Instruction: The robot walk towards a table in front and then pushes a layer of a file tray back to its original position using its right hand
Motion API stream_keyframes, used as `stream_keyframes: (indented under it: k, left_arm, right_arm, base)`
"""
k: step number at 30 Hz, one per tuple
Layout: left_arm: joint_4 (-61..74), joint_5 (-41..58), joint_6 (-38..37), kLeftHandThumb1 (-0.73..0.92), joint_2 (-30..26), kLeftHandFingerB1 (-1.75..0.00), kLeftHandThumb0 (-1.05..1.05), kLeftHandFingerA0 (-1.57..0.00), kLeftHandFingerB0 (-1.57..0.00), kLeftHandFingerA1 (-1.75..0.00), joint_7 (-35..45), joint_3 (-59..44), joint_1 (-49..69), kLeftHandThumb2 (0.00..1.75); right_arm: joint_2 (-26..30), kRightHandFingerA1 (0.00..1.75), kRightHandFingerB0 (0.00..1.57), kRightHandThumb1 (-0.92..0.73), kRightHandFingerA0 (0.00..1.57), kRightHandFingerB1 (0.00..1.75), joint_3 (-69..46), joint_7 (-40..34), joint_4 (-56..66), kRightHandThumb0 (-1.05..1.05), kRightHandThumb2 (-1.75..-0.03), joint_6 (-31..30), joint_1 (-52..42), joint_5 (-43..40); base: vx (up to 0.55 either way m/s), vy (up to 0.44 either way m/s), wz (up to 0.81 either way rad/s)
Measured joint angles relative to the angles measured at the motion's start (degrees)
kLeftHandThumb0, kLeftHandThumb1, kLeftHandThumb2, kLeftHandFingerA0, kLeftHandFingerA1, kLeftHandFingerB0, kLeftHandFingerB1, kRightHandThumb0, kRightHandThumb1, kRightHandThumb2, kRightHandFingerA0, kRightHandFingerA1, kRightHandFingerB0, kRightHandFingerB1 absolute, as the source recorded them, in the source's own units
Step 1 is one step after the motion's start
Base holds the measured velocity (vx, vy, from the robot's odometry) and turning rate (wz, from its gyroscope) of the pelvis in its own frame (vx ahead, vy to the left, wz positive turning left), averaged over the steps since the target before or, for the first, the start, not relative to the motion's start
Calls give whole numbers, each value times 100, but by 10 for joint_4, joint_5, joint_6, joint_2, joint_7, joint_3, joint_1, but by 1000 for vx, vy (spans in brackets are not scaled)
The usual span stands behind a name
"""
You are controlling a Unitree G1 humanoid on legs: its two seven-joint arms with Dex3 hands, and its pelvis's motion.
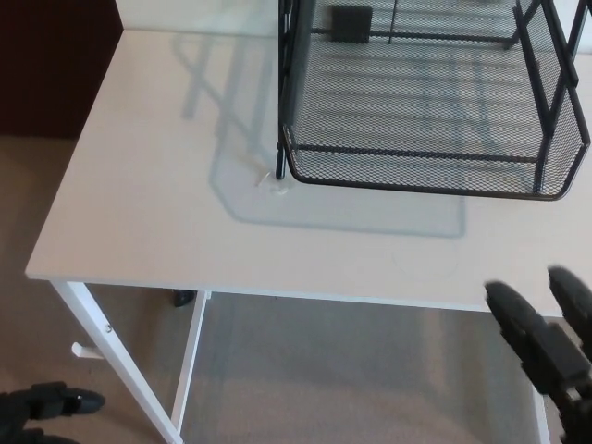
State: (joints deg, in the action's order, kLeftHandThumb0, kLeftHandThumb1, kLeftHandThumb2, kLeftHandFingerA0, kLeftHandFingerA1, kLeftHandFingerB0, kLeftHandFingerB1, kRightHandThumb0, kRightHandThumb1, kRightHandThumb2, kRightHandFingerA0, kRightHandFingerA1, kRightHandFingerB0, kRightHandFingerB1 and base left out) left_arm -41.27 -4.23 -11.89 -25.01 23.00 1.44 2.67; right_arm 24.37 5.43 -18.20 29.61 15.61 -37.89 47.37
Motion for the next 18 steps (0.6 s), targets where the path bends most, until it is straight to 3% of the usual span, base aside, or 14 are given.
stream_keyframes:
  k: [6,14,15,16,18]
  left_arm:
    - [0,0,0,39,3,-43,-48,-54,-44,-46,0,1,11,66]
    - [0,0,0,38,3,-42,-49,-56,-43,-47,0,1,13,66]
    - [0,0,0,38,3,-42,-49,-56,-43,-47,0,1,13,67]
    - [0,0,0,38,3,-43,-50,-56,-43,-47,0,1,13,67]
    - [0,0,0,38,4,-43,-48,-56,-44,-47,-1,1,13,66]
  right_arm:
    - [-14,39,5,-44,2,27,-8,2,-144,-62,-83,33,15,-48]
    - [-42,36,3,-45,2,26,-27,44,-262,-70,-86,34,59,-117]
    - [-46,38,6,-59,4,27,-33,54,-282,-70,-58,33,69,-130]
    - [-48,38,9,-44,2,25,-37,60,-293,-70,-85,32,75,-138]
    - [-53,40,10,-45,0,27,-43,76,-318,-71,-85,29,89,-157]
  base:
    - [0,0,0]
    - [0,0,0]
    - [0,0,0]
    - [0,0,0]
    - [0,0,0]
